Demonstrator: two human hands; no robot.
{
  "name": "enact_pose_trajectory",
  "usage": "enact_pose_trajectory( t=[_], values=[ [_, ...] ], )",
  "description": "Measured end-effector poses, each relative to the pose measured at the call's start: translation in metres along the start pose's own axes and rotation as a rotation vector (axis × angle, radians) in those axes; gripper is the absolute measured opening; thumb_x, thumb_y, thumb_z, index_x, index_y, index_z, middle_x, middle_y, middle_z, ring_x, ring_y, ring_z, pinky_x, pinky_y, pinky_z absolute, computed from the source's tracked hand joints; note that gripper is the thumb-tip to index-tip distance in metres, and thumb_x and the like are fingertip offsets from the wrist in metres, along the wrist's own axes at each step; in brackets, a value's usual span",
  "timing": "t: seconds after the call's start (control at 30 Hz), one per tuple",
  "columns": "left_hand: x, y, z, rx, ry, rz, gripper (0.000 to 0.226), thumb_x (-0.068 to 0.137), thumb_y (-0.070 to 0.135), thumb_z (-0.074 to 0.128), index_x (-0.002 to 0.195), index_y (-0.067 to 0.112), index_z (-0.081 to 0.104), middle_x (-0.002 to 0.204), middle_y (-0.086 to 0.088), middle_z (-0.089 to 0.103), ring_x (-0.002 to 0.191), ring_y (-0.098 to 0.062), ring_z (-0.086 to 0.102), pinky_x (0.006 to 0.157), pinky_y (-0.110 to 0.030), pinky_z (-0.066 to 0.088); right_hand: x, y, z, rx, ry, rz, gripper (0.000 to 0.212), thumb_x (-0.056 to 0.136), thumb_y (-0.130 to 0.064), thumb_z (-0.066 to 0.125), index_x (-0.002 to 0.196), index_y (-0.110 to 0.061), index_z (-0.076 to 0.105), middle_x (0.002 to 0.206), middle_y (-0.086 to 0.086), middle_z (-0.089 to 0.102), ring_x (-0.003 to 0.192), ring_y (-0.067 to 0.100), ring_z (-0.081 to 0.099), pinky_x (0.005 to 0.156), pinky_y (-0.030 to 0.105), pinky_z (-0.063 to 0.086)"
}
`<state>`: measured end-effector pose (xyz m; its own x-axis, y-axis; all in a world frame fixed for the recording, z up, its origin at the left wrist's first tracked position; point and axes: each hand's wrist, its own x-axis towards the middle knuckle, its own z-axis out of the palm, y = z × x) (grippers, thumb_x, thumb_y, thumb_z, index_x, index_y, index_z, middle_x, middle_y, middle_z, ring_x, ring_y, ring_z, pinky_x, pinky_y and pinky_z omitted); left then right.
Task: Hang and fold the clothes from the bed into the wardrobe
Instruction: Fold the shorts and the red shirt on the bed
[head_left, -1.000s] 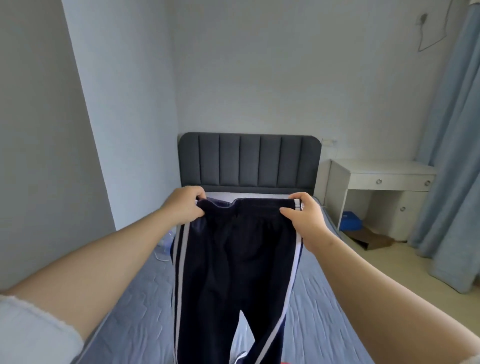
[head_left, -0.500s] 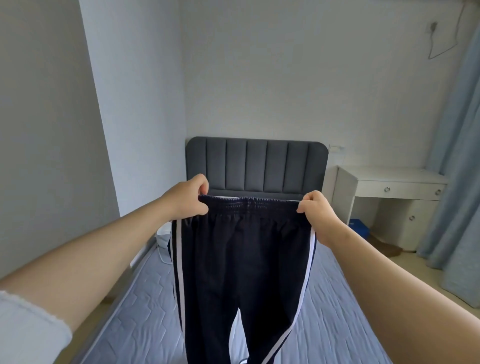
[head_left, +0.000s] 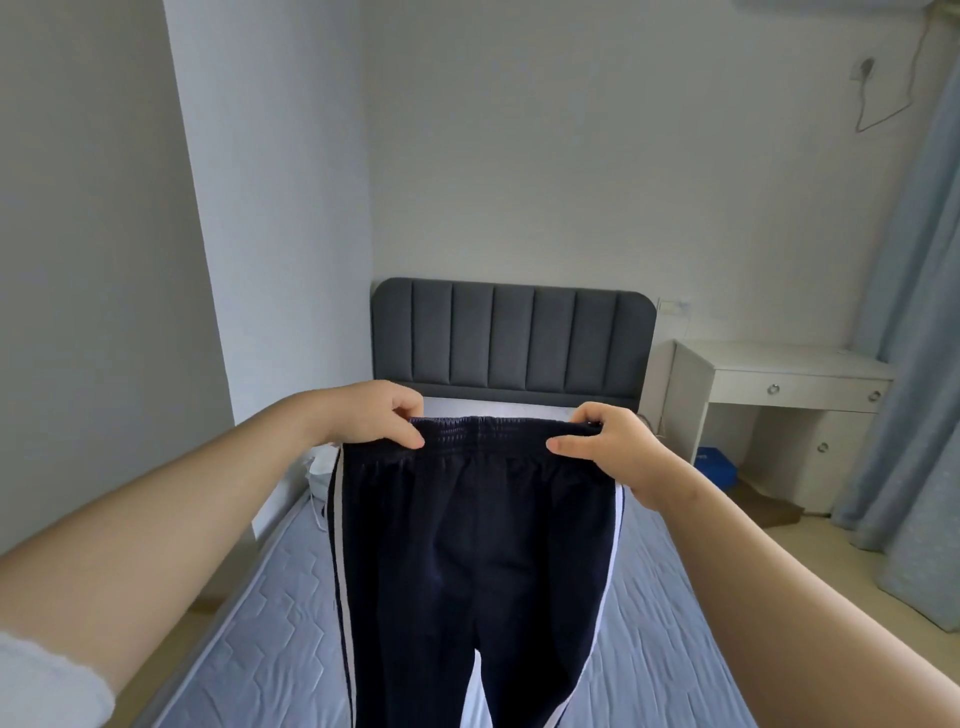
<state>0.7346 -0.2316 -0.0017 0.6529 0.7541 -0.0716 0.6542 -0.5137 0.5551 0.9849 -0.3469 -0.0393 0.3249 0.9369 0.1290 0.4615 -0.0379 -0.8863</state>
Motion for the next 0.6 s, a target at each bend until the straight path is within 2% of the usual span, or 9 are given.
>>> enact_pose_trajectory(
  t=[0.07, 0.13, 0.23, 0.27, 0.37, 0.5, 0.57, 0.6],
  values=[
    [0.002, 0.002, 0.009, -0.233, 0.07, -0.05, 0.035, 0.079, 0.005, 0.059, 0.055, 0.019, 0.037, 0.051, 0.009, 0.036, 0.053, -0.012, 0.031, 0.05, -0.023, 0.024, 0.001, -0.002, 0.003, 0.211, -0.022, 0.057, 0.021, 0.076, -0.011, 0.073, 0.07, -0.015, 0.054, 0.062, 0.002, 0.062, 0.054, 0.015, 0.06, 0.054, 0.028, 0.05],
    [0.007, 0.003, 0.019, -0.402, 0.154, -0.15, 0.031, 0.077, 0.004, 0.056, 0.054, 0.018, 0.04, 0.054, 0.005, 0.041, 0.055, -0.015, 0.035, 0.051, -0.025, 0.025, 0.002, -0.005, 0.008, 0.357, -0.005, 0.137, 0.023, 0.076, -0.006, 0.07, 0.066, -0.015, 0.052, 0.062, 0.004, 0.063, 0.052, 0.017, 0.061, 0.054, 0.028, 0.051],
    [0.01, 0.015, 0.036, -0.572, 0.23, -0.319, 0.007, 0.073, 0.006, 0.057, 0.072, 0.011, 0.053, 0.073, -0.008, 0.051, 0.063, -0.024, 0.048, 0.055, -0.023, 0.035, 0.002, -0.008, 0.022, 0.421, 0.082, 0.219, 0.022, 0.078, -0.001, 0.066, 0.07, -0.013, 0.049, 0.066, 0.009, 0.061, 0.057, 0.023, 0.06, 0.058, 0.034, 0.053],
    [0.012, 0.02, 0.042, -0.619, 0.241, -0.339, 0.007, 0.073, 0.006, 0.056, 0.078, 0.009, 0.052, 0.074, -0.011, 0.051, 0.063, -0.024, 0.049, 0.056, -0.024, 0.036, 0.003, -0.009, 0.028, 0.427, 0.117, 0.231, 0.022, 0.079, -0.001, 0.065, 0.071, -0.012, 0.047, 0.069, 0.011, 0.059, 0.061, 0.025, 0.059, 0.062, 0.037, 0.053],
    [0.019, 0.038, 0.06, -0.631, 0.31, -0.295, 0.007, 0.074, 0.005, 0.054, 0.074, 0.007, 0.048, 0.067, -0.009, 0.047, 0.055, -0.021, 0.044, 0.053, -0.022, 0.032, 0.003, -0.013, 0.044, 0.409, 0.164, 0.21, 0.021, 0.081, -0.006, 0.062, 0.076, -0.012, 0.043, 0.081, 0.014, 0.054, 0.075, 0.026, 0.054, 0.071, 0.04, 0.049],
    [0.022, 0.061, 0.072, -0.402, 0.415, -0.173, 0.023, 0.076, 0.008, 0.055, 0.066, 0.005, 0.035, 0.056, 0.0, 0.031, 0.047, -0.015, 0.027, 0.042, -0.021, 0.019, -0.001, -0.026, 0.059, 0.375, 0.055, 0.148, 0.015, 0.084, -0.014, 0.062, 0.083, -0.012, 0.047, 0.082, 0.009, 0.056, 0.072, 0.021, 0.056, 0.058, 0.029, 0.047],
    [0.019, 0.066, 0.071, -0.394, 0.408, -0.099, 0.03, 0.079, 0.007, 0.056, 0.058, 0.011, 0.034, 0.056, -0.001, 0.032, 0.05, -0.017, 0.03, 0.046, -0.023, 0.023, -0.004, -0.032, 0.057, 0.468, -0.008, 0.142, 0.013, 0.088, -0.021, 0.061, 0.092, -0.01, 0.054, 0.088, 0.01, 0.063, 0.074, 0.02, 0.062, 0.058, 0.027, 0.05],
    [0.017, 0.067, 0.069, -0.473, 0.39, -0.072, 0.03, 0.081, 0.007, 0.057, 0.058, 0.011, 0.039, 0.058, -0.004, 0.038, 0.054, -0.02, 0.036, 0.051, -0.024, 0.03, -0.005, -0.034, 0.054, 0.572, -0.047, 0.151, 0.019, 0.091, -0.027, 0.057, 0.097, -0.008, 0.058, 0.091, 0.011, 0.067, 0.076, 0.02, 0.066, 0.059, 0.027, 0.052]
  ],
)
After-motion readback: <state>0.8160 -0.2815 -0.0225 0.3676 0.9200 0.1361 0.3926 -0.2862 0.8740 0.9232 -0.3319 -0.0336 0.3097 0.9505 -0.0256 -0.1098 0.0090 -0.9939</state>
